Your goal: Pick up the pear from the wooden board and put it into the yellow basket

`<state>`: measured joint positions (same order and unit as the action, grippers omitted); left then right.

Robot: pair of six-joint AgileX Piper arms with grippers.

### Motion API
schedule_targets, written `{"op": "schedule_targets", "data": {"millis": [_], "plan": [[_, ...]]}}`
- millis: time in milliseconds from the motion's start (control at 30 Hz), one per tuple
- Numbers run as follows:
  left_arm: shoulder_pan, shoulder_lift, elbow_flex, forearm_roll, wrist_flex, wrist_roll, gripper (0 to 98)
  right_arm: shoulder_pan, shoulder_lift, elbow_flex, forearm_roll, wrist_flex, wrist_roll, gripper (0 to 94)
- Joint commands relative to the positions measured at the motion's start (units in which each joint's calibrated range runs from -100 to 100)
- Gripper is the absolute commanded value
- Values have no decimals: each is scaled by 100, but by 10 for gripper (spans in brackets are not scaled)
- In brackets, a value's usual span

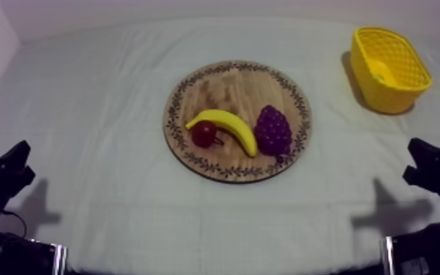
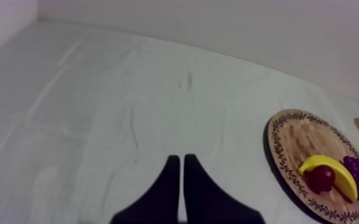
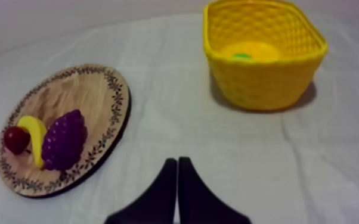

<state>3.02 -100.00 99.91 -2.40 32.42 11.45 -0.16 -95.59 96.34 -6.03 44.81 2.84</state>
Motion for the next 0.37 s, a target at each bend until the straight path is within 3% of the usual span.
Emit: {"op": "schedule_targets", "data": {"millis": [0,200,333], "plan": [[-1,0,-2,-2,0,0,1,-158,-9,164,231,-442,-710,3],[-1,0,-2,-2,0,0,1,-248,-15,322,436,-774,757,3],[-1,0,-2,-2,0,0,1,-257,-16,338,457,-797,1198,3]]}}
